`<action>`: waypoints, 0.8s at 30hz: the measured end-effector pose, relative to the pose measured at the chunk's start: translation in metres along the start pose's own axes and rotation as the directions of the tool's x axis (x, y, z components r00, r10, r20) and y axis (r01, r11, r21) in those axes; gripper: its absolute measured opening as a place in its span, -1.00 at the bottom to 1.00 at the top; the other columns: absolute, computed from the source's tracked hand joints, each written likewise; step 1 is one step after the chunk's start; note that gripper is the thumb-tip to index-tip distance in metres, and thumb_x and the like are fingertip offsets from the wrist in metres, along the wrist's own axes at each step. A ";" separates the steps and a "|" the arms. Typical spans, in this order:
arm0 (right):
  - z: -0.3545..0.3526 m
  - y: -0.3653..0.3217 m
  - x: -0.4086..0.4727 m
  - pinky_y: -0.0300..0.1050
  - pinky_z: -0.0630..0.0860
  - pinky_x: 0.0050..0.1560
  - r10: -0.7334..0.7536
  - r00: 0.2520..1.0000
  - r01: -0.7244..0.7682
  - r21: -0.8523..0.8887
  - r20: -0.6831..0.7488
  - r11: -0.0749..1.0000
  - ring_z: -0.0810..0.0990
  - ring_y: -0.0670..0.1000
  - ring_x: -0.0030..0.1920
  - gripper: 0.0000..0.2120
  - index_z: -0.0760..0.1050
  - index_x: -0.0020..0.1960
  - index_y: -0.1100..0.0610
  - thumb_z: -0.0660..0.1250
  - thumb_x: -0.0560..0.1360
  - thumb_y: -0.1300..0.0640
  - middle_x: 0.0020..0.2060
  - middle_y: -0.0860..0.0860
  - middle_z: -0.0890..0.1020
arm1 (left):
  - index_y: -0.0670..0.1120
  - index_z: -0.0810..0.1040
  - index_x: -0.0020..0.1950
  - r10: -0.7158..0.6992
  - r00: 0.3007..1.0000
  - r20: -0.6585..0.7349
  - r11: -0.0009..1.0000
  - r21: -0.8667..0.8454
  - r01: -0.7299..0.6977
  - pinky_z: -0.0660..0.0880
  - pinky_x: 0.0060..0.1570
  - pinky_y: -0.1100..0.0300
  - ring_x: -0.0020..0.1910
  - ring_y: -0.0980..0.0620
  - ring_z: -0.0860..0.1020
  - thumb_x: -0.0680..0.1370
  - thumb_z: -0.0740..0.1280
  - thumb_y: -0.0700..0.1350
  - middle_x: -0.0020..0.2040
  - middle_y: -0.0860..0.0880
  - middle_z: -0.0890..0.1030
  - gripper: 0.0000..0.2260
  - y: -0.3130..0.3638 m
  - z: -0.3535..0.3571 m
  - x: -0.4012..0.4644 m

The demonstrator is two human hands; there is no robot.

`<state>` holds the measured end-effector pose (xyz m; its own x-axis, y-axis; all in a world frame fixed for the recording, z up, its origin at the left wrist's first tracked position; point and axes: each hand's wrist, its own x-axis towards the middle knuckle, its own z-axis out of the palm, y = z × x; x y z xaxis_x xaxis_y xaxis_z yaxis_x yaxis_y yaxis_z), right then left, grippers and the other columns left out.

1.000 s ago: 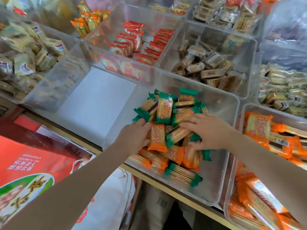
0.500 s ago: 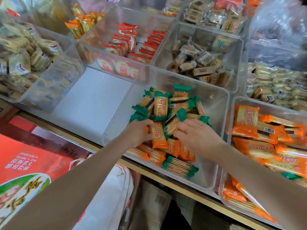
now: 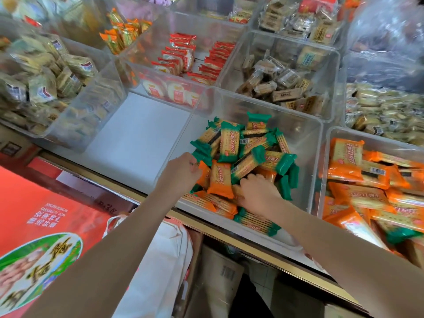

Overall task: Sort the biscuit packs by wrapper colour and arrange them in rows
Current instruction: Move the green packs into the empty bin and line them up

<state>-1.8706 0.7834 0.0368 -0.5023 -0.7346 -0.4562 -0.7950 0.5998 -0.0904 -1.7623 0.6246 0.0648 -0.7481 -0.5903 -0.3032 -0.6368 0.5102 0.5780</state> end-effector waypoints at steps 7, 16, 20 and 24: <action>-0.023 0.009 -0.037 -0.05 0.55 -0.15 0.166 0.982 -0.133 0.293 -0.090 0.947 0.55 0.02 -0.16 -0.84 0.45 -0.05 0.11 0.27 0.48 0.03 -0.15 0.01 0.57 | -0.11 0.42 -0.14 -0.034 0.981 0.192 0.972 0.234 -0.012 0.38 -0.26 0.14 -0.16 -0.09 0.53 0.49 0.32 -0.07 -0.19 -0.11 0.53 -0.86 -0.003 0.024 0.025; -0.026 0.019 -0.087 -0.36 0.37 -0.38 0.473 0.842 -0.097 0.788 -0.260 0.608 0.48 -0.13 -0.30 -0.87 0.45 0.00 0.06 0.33 0.50 0.05 -0.25 -0.05 0.53 | -0.06 0.43 -0.10 0.074 0.997 0.026 0.994 0.075 -0.076 0.35 -0.21 0.16 -0.16 -0.02 0.47 0.47 0.34 -0.06 -0.14 -0.04 0.55 -0.87 0.016 0.013 0.009; -0.020 0.020 -0.105 -0.30 0.46 -0.31 0.623 0.740 0.015 0.932 -0.254 0.363 0.55 -0.05 -0.21 -0.85 0.44 0.06 0.07 0.32 0.51 0.09 -0.19 -0.03 0.57 | 0.02 0.46 0.07 0.258 0.958 -0.124 0.948 -0.156 -0.276 0.33 -0.14 0.32 -0.14 0.17 0.45 0.51 0.35 -0.06 -0.07 0.12 0.51 -0.84 0.035 -0.004 -0.025; -0.018 0.036 -0.132 -0.27 0.50 -0.33 0.761 0.570 0.131 0.949 -0.310 0.288 0.53 -0.15 -0.22 -0.78 0.36 0.10 0.01 0.33 0.51 0.14 -0.16 -0.11 0.53 | 0.12 0.40 0.09 0.405 0.906 -0.126 0.849 -0.314 -0.424 0.35 -0.21 0.50 -0.15 0.33 0.46 0.51 0.34 -0.02 -0.09 0.24 0.48 -0.80 0.064 -0.011 -0.053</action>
<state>-1.8395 0.8961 0.1099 -0.9967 -0.0603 -0.0544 0.0277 0.3774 -0.9257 -1.7612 0.6817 0.1265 -0.9119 -0.4066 0.0552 -0.1652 0.4869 0.8577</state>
